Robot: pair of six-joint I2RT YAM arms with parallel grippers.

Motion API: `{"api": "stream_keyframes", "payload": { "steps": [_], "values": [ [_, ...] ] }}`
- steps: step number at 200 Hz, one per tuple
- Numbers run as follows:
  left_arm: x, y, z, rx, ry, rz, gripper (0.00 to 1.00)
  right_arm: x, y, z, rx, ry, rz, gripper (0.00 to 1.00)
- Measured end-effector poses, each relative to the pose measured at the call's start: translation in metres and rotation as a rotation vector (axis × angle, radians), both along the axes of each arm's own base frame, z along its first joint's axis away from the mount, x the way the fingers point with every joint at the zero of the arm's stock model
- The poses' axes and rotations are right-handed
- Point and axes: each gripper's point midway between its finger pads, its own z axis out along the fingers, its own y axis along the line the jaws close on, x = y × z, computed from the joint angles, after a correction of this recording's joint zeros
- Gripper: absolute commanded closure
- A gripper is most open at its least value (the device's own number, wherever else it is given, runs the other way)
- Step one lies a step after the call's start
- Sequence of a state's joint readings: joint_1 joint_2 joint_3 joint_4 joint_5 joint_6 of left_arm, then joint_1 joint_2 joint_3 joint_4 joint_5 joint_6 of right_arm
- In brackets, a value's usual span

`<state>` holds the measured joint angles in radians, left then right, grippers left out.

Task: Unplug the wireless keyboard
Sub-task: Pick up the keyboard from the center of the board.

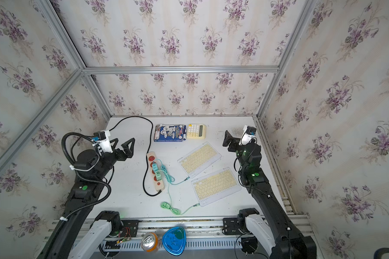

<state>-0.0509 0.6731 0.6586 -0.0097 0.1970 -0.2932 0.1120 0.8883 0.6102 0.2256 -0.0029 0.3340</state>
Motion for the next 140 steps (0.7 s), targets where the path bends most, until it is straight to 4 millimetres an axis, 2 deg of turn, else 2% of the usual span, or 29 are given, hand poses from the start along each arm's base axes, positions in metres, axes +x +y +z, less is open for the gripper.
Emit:
{"api": "stream_keyframes", "payload": {
  "steps": [24,59,70,84,102,140],
  "values": [
    [-0.005,0.002,-0.017,-0.088,0.083,0.019,0.00,-0.019,0.011,-0.029,0.084,0.105,0.068,0.00],
    [-0.009,-0.026,-0.035,-0.166,0.129,-0.139,0.00,-0.031,0.033,-0.043,0.209,0.190,0.193,0.00],
    [-0.013,-0.032,-0.035,-0.184,0.119,-0.179,0.00,-0.030,0.040,-0.050,0.249,0.240,0.222,0.00],
    [-0.018,-0.044,-0.024,-0.193,0.083,-0.253,0.00,-0.031,0.046,-0.060,0.299,0.338,0.236,0.00],
    [-0.031,-0.069,-0.012,-0.179,0.036,-0.378,0.00,-0.030,0.051,-0.071,0.349,0.435,0.244,0.01],
    [-0.090,-0.158,-0.008,-0.032,-0.048,-0.711,0.01,-0.051,0.049,-0.119,0.437,0.646,0.169,0.02]
  ]
}}
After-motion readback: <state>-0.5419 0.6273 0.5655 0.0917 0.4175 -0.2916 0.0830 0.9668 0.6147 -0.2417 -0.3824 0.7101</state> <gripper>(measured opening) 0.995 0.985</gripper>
